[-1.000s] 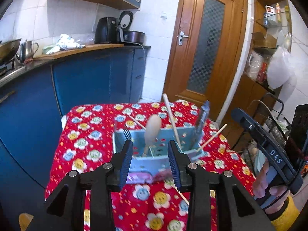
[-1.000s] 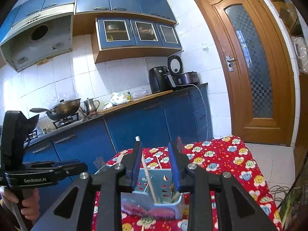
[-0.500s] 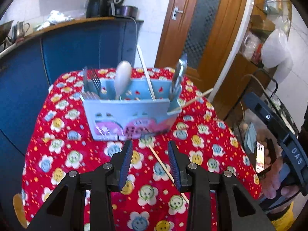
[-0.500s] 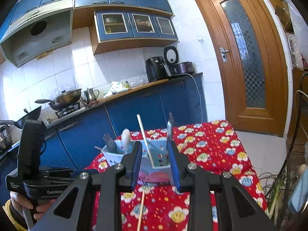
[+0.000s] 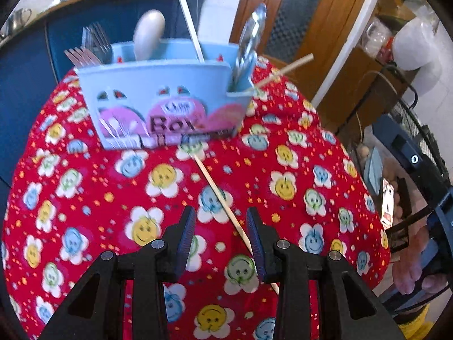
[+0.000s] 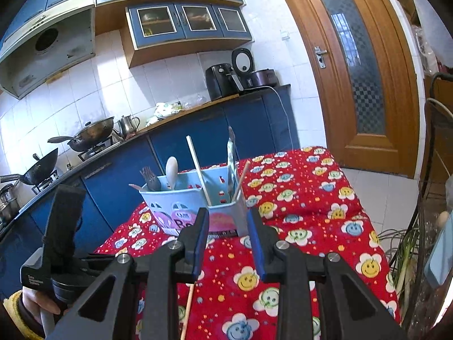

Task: Organize utensils
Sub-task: 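Reach the left tool to the last wooden chopstick on the cloth, then grasp the chopstick with the left tool and lift it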

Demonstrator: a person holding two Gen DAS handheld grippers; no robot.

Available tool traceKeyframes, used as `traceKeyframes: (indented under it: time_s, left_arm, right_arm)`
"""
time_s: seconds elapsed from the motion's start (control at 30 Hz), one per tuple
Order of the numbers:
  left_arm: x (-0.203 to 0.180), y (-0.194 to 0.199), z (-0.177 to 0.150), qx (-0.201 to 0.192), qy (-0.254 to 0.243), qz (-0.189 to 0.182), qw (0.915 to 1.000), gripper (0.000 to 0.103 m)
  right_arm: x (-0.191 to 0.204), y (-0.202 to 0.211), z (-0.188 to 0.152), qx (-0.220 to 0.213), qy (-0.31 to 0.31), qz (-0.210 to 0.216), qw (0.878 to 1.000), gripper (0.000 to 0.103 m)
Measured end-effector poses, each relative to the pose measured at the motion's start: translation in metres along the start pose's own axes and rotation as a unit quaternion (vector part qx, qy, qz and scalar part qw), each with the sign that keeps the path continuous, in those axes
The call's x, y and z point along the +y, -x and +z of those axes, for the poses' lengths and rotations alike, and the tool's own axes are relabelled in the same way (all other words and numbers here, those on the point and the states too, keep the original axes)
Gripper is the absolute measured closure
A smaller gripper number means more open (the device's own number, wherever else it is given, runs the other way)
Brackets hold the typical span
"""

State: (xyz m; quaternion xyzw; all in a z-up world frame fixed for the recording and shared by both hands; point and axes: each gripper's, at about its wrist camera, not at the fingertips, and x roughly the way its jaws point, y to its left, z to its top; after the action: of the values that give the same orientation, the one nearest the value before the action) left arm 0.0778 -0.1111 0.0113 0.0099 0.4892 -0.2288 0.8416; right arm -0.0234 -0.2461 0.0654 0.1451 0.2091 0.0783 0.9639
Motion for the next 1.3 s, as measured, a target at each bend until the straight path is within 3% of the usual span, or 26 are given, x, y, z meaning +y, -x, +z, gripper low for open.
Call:
traceKeyframes:
  time_s: [0.57,0.73,0.8,1.07,1.3]
  left_arm:
    - [-0.007,-0.042,0.003,0.068,0.033,0.021,0.9969,0.065]
    - [-0.005,-0.043,0.005,0.07,0.042,0.015,0.9965,0.089]
    - [-0.005,-0.044,0.006,0.072,0.046,0.007,0.9963,0.092]
    - [0.006,-0.035,0.002,0.063,0.065,-0.017,0.9958,0.099]
    - [0.024,0.001,-0.002,0.008,0.062,-0.027,0.9977,0.099]
  right_arm:
    - [-0.012,0.009,-0.007,0.003,-0.011,-0.003,1.0,0.07]
    - [-0.011,0.009,-0.007,0.005,-0.01,-0.003,1.0,0.07]
    - [-0.011,0.008,-0.007,0.005,-0.01,-0.004,1.0,0.07]
    - [-0.006,0.006,-0.007,0.013,-0.009,0.001,1.0,0.069]
    - [0.006,0.002,-0.004,0.025,-0.003,0.009,1.0,0.069]
